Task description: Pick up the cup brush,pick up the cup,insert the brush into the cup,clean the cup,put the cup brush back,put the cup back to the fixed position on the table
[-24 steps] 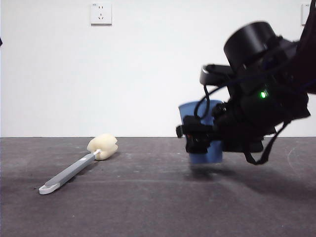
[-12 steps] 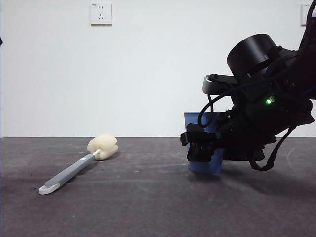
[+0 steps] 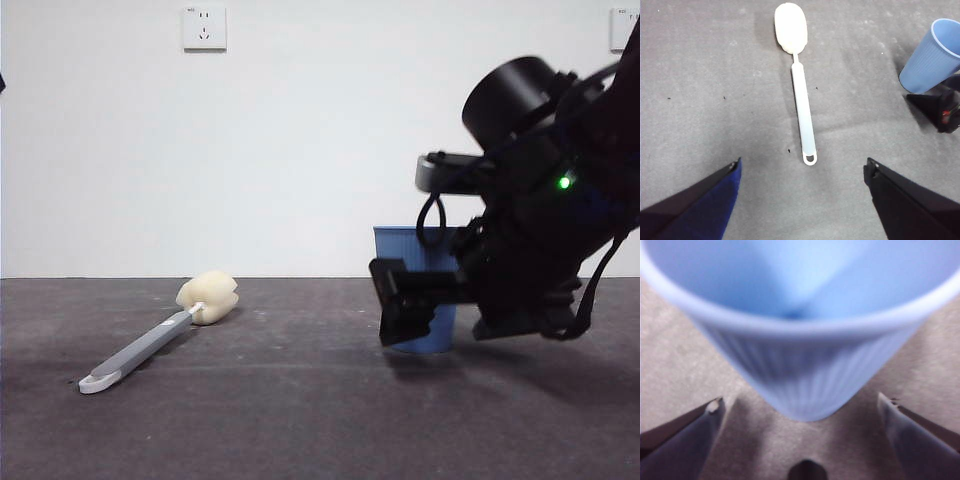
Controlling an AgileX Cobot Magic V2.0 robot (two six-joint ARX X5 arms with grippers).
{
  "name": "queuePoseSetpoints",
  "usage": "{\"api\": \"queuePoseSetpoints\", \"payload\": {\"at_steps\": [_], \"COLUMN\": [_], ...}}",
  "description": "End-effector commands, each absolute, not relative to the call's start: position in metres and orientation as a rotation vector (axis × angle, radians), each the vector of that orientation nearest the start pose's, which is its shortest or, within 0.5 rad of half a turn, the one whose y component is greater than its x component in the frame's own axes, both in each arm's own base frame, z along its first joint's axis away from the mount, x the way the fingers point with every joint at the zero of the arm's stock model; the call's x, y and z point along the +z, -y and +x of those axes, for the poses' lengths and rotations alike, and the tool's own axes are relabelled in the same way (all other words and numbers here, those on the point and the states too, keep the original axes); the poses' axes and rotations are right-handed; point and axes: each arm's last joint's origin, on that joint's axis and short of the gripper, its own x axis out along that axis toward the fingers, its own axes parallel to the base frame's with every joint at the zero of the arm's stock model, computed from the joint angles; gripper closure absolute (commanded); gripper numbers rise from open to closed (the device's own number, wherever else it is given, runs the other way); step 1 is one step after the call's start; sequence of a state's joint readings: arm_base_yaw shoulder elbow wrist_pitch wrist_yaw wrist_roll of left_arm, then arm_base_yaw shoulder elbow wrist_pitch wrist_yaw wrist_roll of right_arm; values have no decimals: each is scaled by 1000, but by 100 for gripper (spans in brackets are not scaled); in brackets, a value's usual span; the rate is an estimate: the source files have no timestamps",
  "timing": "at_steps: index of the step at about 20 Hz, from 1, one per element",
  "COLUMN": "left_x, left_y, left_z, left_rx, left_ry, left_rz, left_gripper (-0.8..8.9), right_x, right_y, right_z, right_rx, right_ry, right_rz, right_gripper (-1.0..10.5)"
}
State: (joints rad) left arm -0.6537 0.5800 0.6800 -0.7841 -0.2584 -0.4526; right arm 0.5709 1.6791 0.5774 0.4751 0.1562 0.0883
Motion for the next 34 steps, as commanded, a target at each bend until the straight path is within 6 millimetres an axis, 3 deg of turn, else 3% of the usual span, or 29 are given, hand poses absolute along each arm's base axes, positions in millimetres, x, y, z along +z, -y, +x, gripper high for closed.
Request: {"api": "queuePoseSetpoints", "payload": {"at_steps": [1, 5, 12, 16, 19, 24, 26, 27, 29, 30, 34], "left_x": [271, 270, 270, 270, 270, 270, 270, 270, 270, 270, 270], "left_y": [62, 62, 65, 66, 68, 69, 69, 69, 69, 69, 69], "left_z": [93, 93, 92, 90, 89, 89, 89, 89, 89, 89, 89], "left_rx": [-233, -239, -352, -440, -507, -550, -549, -549, -549, -549, -549], "left_ry": [-683, -686, -714, -724, -740, -752, -752, -752, -752, -752, -752], "left_rz": [-119, -120, -90, -51, -55, -66, -67, -67, -66, -66, -66], "left_gripper": [404, 404, 405, 406, 406, 411, 523, 620, 814, 822, 822], "right_x": [131, 165, 250, 285, 296, 297, 297, 297, 297, 297, 297], "right_y": [-150, -133, -93, -80, -78, -77, -77, -77, -77, -77, -77], "right_z": [241, 215, 139, 114, 107, 105, 105, 105, 105, 105, 105], "right_rx": [369, 336, 567, 685, 760, 764, 766, 766, 766, 767, 766], "right_ry": [-609, -716, -718, -727, -772, -789, -787, -787, -787, -786, -785], "right_rz": [-121, -72, 8, 45, 49, 36, 31, 31, 31, 31, 31], "right_gripper": [401, 403, 408, 410, 411, 415, 438, 531, 834, 959, 958]}}
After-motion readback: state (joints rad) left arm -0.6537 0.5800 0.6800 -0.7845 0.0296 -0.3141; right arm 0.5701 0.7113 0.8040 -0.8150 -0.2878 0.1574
